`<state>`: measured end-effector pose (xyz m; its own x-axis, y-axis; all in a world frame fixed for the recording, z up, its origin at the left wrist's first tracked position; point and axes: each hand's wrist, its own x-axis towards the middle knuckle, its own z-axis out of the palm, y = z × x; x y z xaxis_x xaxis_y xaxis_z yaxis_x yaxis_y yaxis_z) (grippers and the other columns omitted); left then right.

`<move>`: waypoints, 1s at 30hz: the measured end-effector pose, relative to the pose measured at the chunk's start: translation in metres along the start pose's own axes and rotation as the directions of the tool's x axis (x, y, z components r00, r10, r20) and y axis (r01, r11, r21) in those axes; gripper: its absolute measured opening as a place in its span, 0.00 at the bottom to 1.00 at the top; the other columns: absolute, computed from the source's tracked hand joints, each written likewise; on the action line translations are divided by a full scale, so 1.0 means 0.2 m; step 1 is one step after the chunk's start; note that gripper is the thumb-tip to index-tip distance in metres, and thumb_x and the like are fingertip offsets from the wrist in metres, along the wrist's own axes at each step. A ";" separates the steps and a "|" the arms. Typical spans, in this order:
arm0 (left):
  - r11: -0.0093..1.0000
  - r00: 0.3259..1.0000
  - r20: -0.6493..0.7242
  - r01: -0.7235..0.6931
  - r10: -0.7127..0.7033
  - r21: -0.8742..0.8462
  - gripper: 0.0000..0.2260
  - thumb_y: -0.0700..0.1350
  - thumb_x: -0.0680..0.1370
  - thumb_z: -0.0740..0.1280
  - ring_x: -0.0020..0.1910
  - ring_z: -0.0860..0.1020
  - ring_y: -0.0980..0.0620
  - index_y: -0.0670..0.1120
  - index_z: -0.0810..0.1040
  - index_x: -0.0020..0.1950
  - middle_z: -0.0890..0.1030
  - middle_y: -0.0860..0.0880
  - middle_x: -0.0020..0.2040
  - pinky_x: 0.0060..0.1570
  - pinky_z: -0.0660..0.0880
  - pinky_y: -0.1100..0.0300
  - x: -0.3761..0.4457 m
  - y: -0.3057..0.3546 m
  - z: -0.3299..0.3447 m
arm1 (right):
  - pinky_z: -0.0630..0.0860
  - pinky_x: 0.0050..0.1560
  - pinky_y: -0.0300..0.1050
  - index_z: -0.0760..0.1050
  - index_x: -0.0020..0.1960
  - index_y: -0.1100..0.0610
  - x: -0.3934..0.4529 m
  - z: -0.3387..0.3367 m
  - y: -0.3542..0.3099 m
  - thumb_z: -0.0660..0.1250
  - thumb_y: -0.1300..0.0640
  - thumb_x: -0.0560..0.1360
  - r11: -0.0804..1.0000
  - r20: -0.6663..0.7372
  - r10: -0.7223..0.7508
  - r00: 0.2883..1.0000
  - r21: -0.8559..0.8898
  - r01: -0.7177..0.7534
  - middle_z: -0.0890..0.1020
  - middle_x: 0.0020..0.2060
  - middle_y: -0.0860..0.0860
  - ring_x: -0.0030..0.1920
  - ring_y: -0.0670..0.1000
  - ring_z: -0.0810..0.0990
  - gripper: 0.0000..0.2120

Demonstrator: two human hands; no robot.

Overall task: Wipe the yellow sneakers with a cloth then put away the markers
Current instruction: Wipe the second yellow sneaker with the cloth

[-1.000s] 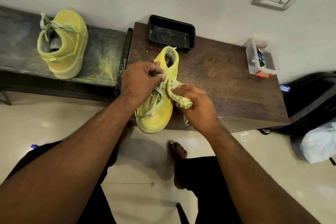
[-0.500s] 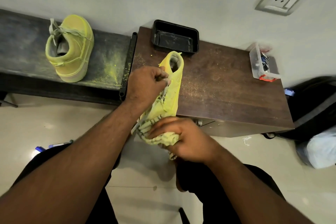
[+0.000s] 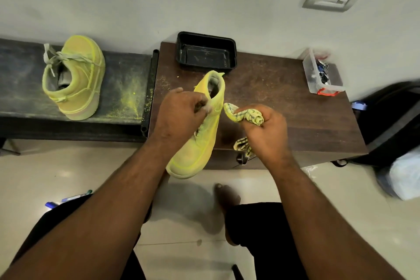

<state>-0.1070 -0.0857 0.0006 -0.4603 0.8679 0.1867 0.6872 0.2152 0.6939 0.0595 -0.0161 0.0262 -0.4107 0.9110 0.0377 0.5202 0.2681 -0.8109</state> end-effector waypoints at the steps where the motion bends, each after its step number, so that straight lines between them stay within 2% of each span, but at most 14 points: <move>1: 0.999 0.997 0.075 0.000 0.004 -0.052 0.05 0.46 0.73 0.72 0.43 0.82 0.54 0.47 0.84 0.46 0.85 0.51 0.45 0.70 0.60 0.58 0.01 -0.01 -0.02 | 0.76 0.42 0.36 0.83 0.44 0.52 -0.01 0.02 0.00 0.69 0.66 0.70 1.000 -0.028 0.024 0.999 0.011 -0.024 0.83 0.40 0.45 0.42 0.43 0.81 0.11; 4: 0.973 0.966 0.258 0.065 -0.005 -0.223 0.04 0.44 0.70 0.75 0.48 0.80 0.63 0.49 0.84 0.43 0.84 0.57 0.49 0.75 0.51 0.53 0.01 -0.03 -0.08 | 0.77 0.36 0.41 0.81 0.40 0.51 -0.04 0.05 -0.01 0.68 0.65 0.70 0.959 -0.157 0.244 0.957 0.188 -0.214 0.83 0.34 0.45 0.37 0.46 0.81 0.10; 6: 0.973 0.968 0.251 0.080 -0.024 -0.217 0.04 0.44 0.70 0.75 0.49 0.80 0.64 0.51 0.83 0.43 0.83 0.58 0.50 0.75 0.50 0.53 -0.01 -0.04 -0.09 | 0.78 0.35 0.43 0.80 0.38 0.52 -0.07 0.06 -0.01 0.68 0.66 0.71 0.876 -0.199 0.397 0.896 0.375 -0.305 0.82 0.31 0.46 0.34 0.48 0.81 0.09; 8: 0.982 0.978 0.207 0.069 -0.032 -0.175 0.04 0.46 0.71 0.74 0.49 0.80 0.62 0.51 0.83 0.45 0.83 0.56 0.50 0.75 0.51 0.53 -0.02 -0.02 -0.07 | 0.79 0.36 0.45 0.80 0.40 0.55 -0.11 0.06 -0.01 0.68 0.66 0.71 0.774 -0.196 0.514 0.835 0.526 -0.353 0.84 0.33 0.48 0.36 0.51 0.84 0.08; 10: 0.987 0.987 0.156 0.054 -0.029 -0.154 0.08 0.49 0.71 0.74 0.50 0.81 0.58 0.49 0.84 0.49 0.84 0.54 0.50 0.75 0.52 0.53 -0.04 0.01 -0.04 | 0.82 0.39 0.50 0.80 0.42 0.56 -0.12 0.07 0.00 0.68 0.67 0.71 0.673 -0.153 0.602 0.784 0.625 -0.394 0.85 0.36 0.51 0.39 0.54 0.85 0.07; 13: 0.997 0.995 0.096 -0.004 0.012 -0.082 0.13 0.48 0.71 0.74 0.50 0.81 0.53 0.47 0.83 0.54 0.84 0.50 0.50 0.73 0.54 0.52 -0.06 0.05 0.00 | 0.82 0.44 0.59 0.81 0.41 0.57 -0.13 0.09 0.00 0.69 0.67 0.70 0.582 -0.031 0.660 0.750 0.653 -0.485 0.85 0.38 0.55 0.40 0.58 0.85 0.06; 17: 0.998 0.996 0.084 -0.021 0.026 -0.055 0.11 0.48 0.72 0.73 0.55 0.80 0.54 0.48 0.83 0.54 0.83 0.48 0.54 0.73 0.54 0.55 -0.04 0.04 0.02 | 0.82 0.42 0.60 0.80 0.43 0.61 -0.13 0.13 -0.04 0.69 0.68 0.71 0.446 0.183 0.683 0.707 0.663 -0.602 0.85 0.39 0.60 0.39 0.60 0.85 0.04; 19: 0.998 0.996 0.085 -0.029 0.033 -0.053 0.11 0.48 0.73 0.73 0.56 0.80 0.54 0.49 0.84 0.54 0.83 0.49 0.55 0.72 0.53 0.57 -0.04 0.03 0.03 | 0.82 0.39 0.55 0.80 0.44 0.61 -0.07 0.12 -0.04 0.69 0.69 0.71 0.436 0.147 0.688 0.711 0.699 -0.566 0.85 0.38 0.59 0.38 0.58 0.85 0.05; 21: 0.997 0.997 0.074 -0.029 0.034 -0.065 0.10 0.48 0.73 0.73 0.55 0.80 0.55 0.50 0.84 0.54 0.83 0.50 0.54 0.73 0.55 0.55 -0.04 0.03 0.04 | 0.81 0.36 0.51 0.80 0.45 0.62 0.01 0.09 -0.02 0.68 0.68 0.71 0.456 0.044 0.697 0.715 0.743 -0.490 0.85 0.37 0.57 0.37 0.56 0.85 0.05; 23: 0.994 0.998 0.064 -0.001 0.008 -0.111 0.10 0.48 0.72 0.74 0.53 0.80 0.58 0.51 0.84 0.52 0.84 0.52 0.52 0.73 0.57 0.52 -0.05 0.03 0.04 | 0.82 0.37 0.52 0.80 0.47 0.62 0.08 0.07 0.02 0.69 0.67 0.72 0.495 -0.012 0.691 0.722 0.736 -0.462 0.85 0.38 0.57 0.37 0.56 0.85 0.05; 27: 0.981 0.998 0.061 0.036 -0.025 -0.191 0.10 0.49 0.71 0.75 0.50 0.81 0.60 0.52 0.84 0.51 0.84 0.53 0.50 0.66 0.69 0.45 -0.04 0.01 0.04 | 0.82 0.42 0.59 0.81 0.43 0.58 0.03 0.13 0.06 0.70 0.63 0.69 0.582 0.040 0.673 0.738 0.586 -0.563 0.85 0.37 0.55 0.39 0.56 0.85 0.04; 30: 0.984 0.998 0.048 0.037 -0.028 -0.177 0.09 0.50 0.70 0.75 0.50 0.81 0.60 0.52 0.85 0.50 0.84 0.54 0.50 0.69 0.66 0.47 -0.04 0.01 0.05 | 0.82 0.43 0.60 0.82 0.41 0.58 -0.09 0.20 0.07 0.69 0.58 0.63 0.597 0.144 0.675 0.724 0.470 -0.650 0.85 0.36 0.54 0.38 0.57 0.85 0.08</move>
<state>-0.0963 -0.0888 -0.0069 -0.4519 0.8821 0.1331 0.5595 0.1641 0.8124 0.0437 -0.0409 -0.0104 -0.0542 0.7953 -0.6038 0.2255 -0.5793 -0.7833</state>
